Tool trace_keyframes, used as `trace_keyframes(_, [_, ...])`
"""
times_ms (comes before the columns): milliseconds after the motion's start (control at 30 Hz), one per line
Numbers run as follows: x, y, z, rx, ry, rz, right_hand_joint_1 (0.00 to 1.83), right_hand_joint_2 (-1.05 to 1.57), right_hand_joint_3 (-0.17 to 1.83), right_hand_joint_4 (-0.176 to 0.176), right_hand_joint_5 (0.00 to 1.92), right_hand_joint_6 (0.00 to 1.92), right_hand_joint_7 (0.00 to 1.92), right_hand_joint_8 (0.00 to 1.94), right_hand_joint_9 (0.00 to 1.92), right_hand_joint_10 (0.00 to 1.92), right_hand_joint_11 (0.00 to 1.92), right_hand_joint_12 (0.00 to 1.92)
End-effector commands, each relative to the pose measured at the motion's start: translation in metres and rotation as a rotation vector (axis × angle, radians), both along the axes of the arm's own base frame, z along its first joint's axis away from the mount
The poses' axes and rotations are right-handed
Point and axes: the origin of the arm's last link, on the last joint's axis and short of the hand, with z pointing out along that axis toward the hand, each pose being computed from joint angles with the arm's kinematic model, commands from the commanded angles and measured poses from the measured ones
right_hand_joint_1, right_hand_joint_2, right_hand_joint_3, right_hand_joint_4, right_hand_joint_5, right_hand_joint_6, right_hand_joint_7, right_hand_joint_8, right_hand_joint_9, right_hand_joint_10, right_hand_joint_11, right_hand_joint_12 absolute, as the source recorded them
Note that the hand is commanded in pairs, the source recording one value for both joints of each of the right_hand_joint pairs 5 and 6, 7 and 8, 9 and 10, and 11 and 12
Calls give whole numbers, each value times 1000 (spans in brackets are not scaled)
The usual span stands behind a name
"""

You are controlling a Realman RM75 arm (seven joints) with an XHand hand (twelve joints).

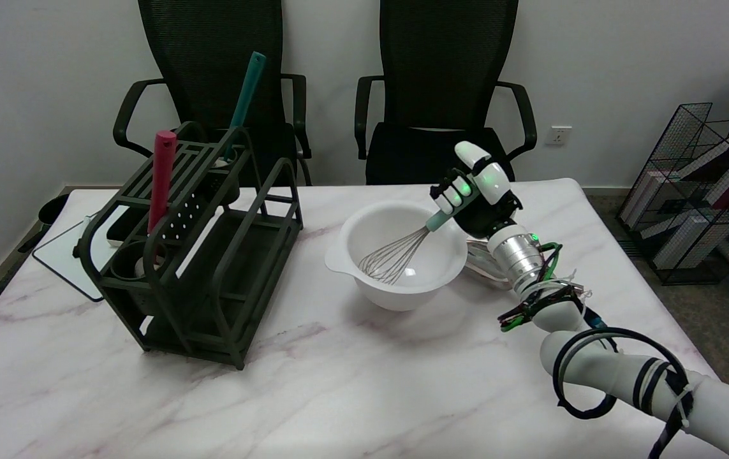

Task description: Pick up the whisk.

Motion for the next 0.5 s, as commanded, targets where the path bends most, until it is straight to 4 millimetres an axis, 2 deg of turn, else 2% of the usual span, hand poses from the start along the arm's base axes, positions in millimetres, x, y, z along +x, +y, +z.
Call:
trace_keyframes(33, [51,25,-8,63,-52,123,907,1571,919,0,1920,1920,1920,1920,1920,1920,1920,1920])
trace_keyframes(100, [62,31,-3,61,-56,146,910,1571,922,0,1920,1920,1920,1920,1920,1920,1920,1920])
trace_keyframes(233, [91,39,21,23,-25,215,931,1571,912,0,1920,1920,1920,1920,1920,1920,1920,1920])
trace_keyframes(333, [105,43,32,-3,-16,256,961,1571,884,0,1920,1920,1920,1920,1920,1920,1920,1920])
trace_keyframes(500, [119,43,37,-21,-20,301,956,1571,856,0,1920,1920,1920,1920,1920,1920,1920,1920])
